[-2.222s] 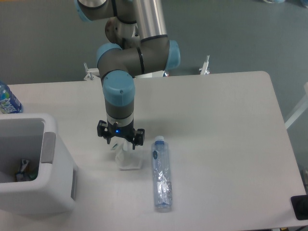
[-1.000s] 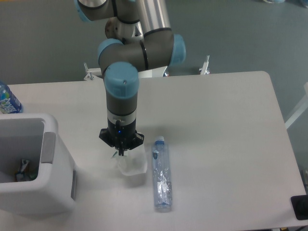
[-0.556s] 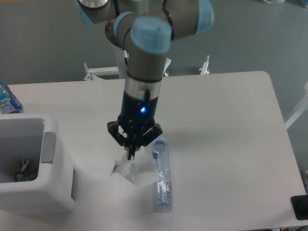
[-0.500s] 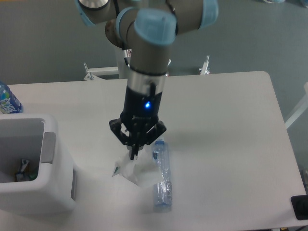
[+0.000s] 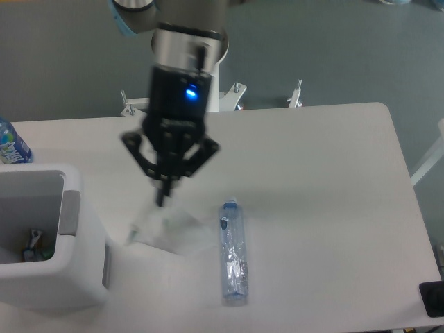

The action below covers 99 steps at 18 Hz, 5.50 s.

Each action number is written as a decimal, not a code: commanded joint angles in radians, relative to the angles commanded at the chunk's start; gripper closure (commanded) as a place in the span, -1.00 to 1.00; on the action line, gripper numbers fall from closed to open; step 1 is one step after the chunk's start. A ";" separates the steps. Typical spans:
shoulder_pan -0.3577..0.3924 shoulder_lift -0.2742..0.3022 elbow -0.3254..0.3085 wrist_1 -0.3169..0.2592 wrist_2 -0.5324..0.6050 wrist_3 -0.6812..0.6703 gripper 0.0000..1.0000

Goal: Place the trash in the trash can
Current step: 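Lift the tissue and carry it over the white trash bin, then open the gripper to drop the tissue into the bin, then move the open gripper over the clear plastic water bottle, then lower the gripper around the bottle's cap end and close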

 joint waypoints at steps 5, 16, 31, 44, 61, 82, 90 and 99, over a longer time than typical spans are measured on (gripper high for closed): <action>-0.138 0.000 -0.009 0.002 0.002 -0.003 1.00; -0.212 -0.035 -0.017 0.000 0.005 0.011 -0.54; 0.269 -0.107 -0.023 0.006 0.140 0.026 -1.00; 0.342 -0.310 -0.121 0.029 0.273 0.410 -1.00; 0.178 -0.491 -0.089 0.124 0.305 0.465 -1.00; 0.135 -0.600 -0.080 0.130 0.319 0.485 -0.81; 0.136 -0.591 -0.084 0.130 0.319 0.485 -0.22; 0.136 -0.565 -0.078 0.130 0.318 0.486 -0.21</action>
